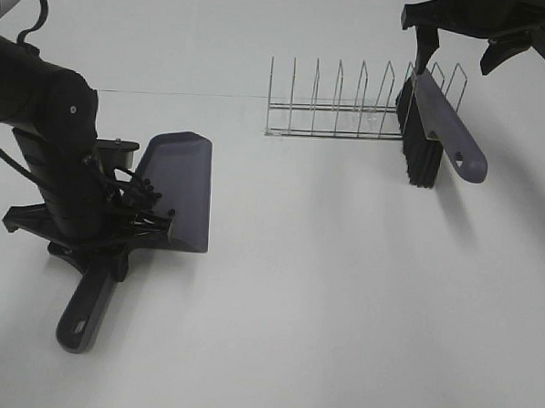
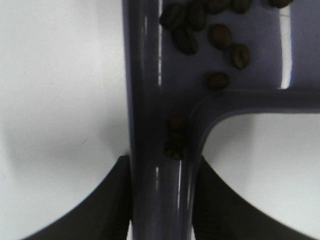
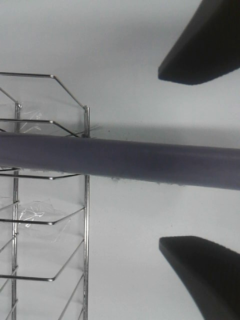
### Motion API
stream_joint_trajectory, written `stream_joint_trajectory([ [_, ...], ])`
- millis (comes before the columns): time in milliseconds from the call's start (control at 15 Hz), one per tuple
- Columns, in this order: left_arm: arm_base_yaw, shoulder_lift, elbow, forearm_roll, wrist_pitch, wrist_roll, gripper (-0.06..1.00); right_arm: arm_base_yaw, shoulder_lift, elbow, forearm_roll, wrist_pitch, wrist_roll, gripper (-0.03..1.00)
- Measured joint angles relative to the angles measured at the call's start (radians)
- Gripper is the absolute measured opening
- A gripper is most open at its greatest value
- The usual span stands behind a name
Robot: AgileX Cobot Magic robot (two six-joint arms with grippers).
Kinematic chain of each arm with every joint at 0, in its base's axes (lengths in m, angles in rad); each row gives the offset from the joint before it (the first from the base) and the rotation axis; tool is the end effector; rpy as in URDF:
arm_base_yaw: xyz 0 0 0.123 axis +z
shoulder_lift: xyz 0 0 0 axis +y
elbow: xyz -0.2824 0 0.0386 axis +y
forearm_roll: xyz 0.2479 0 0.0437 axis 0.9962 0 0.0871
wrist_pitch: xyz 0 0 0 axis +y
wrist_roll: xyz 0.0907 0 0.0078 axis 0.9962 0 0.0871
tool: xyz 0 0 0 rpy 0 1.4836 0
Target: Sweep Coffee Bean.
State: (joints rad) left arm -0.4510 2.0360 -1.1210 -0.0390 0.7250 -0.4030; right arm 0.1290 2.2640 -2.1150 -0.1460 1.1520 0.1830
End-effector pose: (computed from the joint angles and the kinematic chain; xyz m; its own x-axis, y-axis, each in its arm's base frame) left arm 0.3127 -0.1540 0.0973 -0.9998 0.0189 -0.0059 0.0191 0.9993 -0.0312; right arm 0.4910 0.0515 0.2375 -0.9307 0.0022 -0.3658 0.0337 0.9962 -0.0800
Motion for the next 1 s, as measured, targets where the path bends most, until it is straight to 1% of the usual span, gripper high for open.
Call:
stream_joint_trajectory([
  [67,0.0,0.001,0.0,-0.003,-0.005,0.0,0.34,0.0,0.0,0.0,0.0,0.009,-0.006,0.75],
  [267,-0.001,0.0,0.0,-0.008,-0.024,0.0,0.63,0.0,-0.002,0.0,0.0,0.029,-0.026,0.75],
  [333,-0.001,-0.003,0.0,-0.008,-0.023,0.0,0.67,0.0,-0.004,0.0,0.0,0.037,-0.03,0.75],
  [533,-0.001,-0.051,0.001,-0.003,0.012,0.0,0.69,0.0,-0.03,0.0,0.002,0.059,-0.051,0.75],
  [733,-0.001,-0.199,0.001,0.046,0.095,0.0,0.69,0.0,-0.078,0.0,0.038,0.065,-0.098,0.75],
  [867,-0.001,-0.325,0.001,0.079,0.164,0.002,0.69,0.0,-0.123,0.0,0.087,0.066,-0.128,0.75],
  [933,-0.001,-0.475,0.001,0.09,0.25,0.043,0.69,0.0,-0.186,0.013,0.146,0.066,-0.156,0.75],
  [1000,-0.001,-0.555,0.001,0.093,0.3,0.074,0.69,0.0,-0.236,0.051,0.146,0.066,-0.164,0.75],
])
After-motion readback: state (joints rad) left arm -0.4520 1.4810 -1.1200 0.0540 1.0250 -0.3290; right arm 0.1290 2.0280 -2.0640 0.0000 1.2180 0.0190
